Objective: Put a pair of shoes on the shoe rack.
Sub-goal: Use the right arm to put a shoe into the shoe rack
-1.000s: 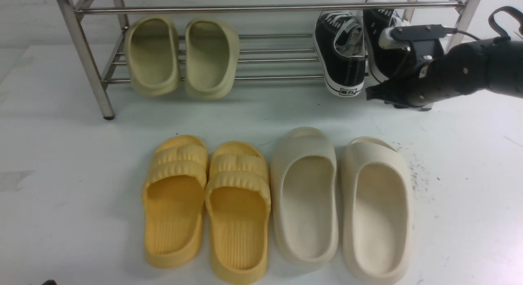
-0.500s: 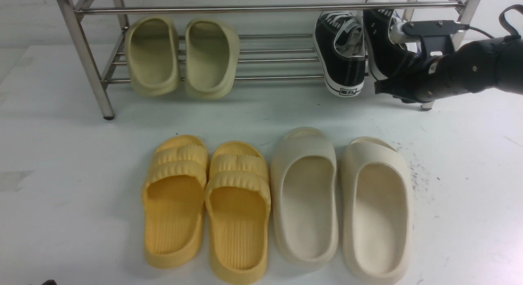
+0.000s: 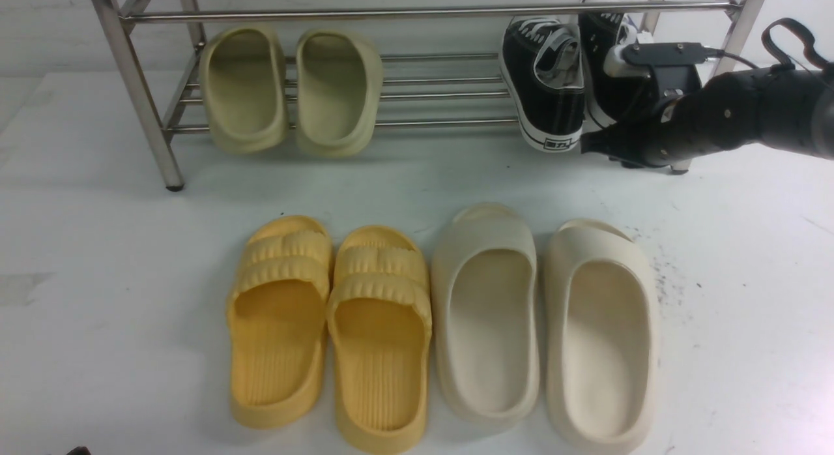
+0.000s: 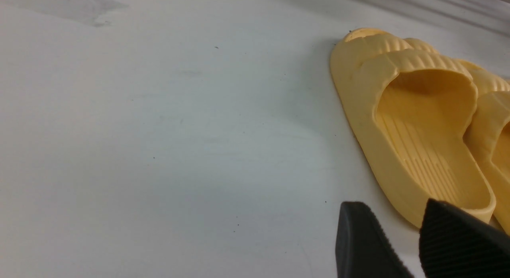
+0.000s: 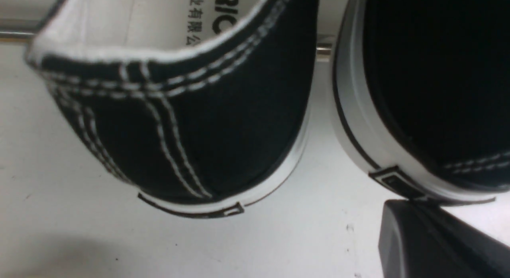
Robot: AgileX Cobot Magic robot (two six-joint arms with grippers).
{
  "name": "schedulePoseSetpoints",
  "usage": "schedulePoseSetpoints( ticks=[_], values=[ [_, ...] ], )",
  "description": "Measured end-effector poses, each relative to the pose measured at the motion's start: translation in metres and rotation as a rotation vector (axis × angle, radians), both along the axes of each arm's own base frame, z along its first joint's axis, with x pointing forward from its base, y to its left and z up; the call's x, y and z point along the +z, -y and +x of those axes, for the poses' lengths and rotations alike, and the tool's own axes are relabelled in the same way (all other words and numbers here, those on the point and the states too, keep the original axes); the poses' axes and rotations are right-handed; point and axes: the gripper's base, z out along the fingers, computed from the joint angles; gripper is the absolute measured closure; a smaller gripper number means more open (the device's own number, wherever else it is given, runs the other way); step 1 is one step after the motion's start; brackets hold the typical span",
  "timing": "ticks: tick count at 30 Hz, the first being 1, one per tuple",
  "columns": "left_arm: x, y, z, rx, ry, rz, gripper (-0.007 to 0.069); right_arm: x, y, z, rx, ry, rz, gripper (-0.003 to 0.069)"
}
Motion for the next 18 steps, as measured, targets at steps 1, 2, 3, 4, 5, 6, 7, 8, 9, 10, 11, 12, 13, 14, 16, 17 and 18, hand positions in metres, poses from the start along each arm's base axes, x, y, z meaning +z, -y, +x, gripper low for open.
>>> schedulePoseSetpoints(
  ticks=[1,2,3,4,5,6,7,8,9,10,11,12,13,14,16,17,18],
  values=[
    [0.000,0.000,0.000,0.000,0.000,0.000,0.0386,0.000,0.000,0.000,0.001,0.003,-0.001,0.0629],
    [0.000,0.000,0.000,0.000,0.000,0.000,0.0386,0.001,0.000,0.000,0.001,0.008,-0.002,0.0627],
    [0.000,0.000,0.000,0.000,0.000,0.000,0.0386,0.001,0.000,0.001,0.002,0.011,-0.003,0.0625],
    [0.000,0.000,0.000,0.000,0.000,0.000,0.0386,0.002,0.000,0.001,0.002,0.015,-0.003,0.0623],
    [0.000,0.000,0.000,0.000,0.000,0.000,0.0386,0.002,0.000,0.001,0.002,0.016,-0.003,0.0623],
    [0.000,0.000,0.000,0.000,0.000,0.000,0.0386,0.003,0.000,0.002,0.002,0.018,-0.002,0.0622],
    [0.000,0.000,0.000,0.000,0.000,0.000,0.0386,0.004,0.000,0.002,0.003,0.015,-0.003,0.0622],
    [0.000,0.000,0.000,0.000,0.000,0.000,0.0386,0.005,0.000,0.002,0.003,0.012,-0.004,0.0622],
    [0.000,0.000,0.000,0.000,0.000,0.000,0.0386,0.005,0.000,0.002,0.003,0.012,-0.004,0.0622],
    [0.000,0.000,0.000,0.000,0.000,0.000,0.0386,0.005,0.000,0.002,0.005,0.005,-0.007,0.0622],
    [0.000,0.000,0.000,0.000,0.000,0.000,0.0386,0.006,0.000,0.002,0.008,0.003,-0.010,0.0622],
    [0.000,0.000,0.000,0.000,0.000,0.000,0.0386,0.007,0.000,0.002,0.015,0.002,-0.018,0.0622],
    [0.000,0.000,0.000,0.000,0.000,0.000,0.0386,0.007,0.000,0.002,0.015,0.001,-0.018,0.0622],
    [0.000,0.000,0.000,0.000,0.000,0.000,0.0386,0.008,0.000,0.002,0.022,0.003,-0.027,0.0622],
    [0.000,0.000,0.000,0.000,0.000,0.000,0.0386,0.011,0.000,0.000,0.026,0.002,-0.031,0.0621],
    [0.000,0.000,0.000,0.000,0.000,0.000,0.0386,0.015,0.000,-0.001,0.029,-0.001,-0.036,0.0621],
    [0.000,0.000,0.000,0.000,0.000,0.000,0.0386,0.017,0.001,-0.002,0.030,0.001,-0.038,0.0621]
  ],
)
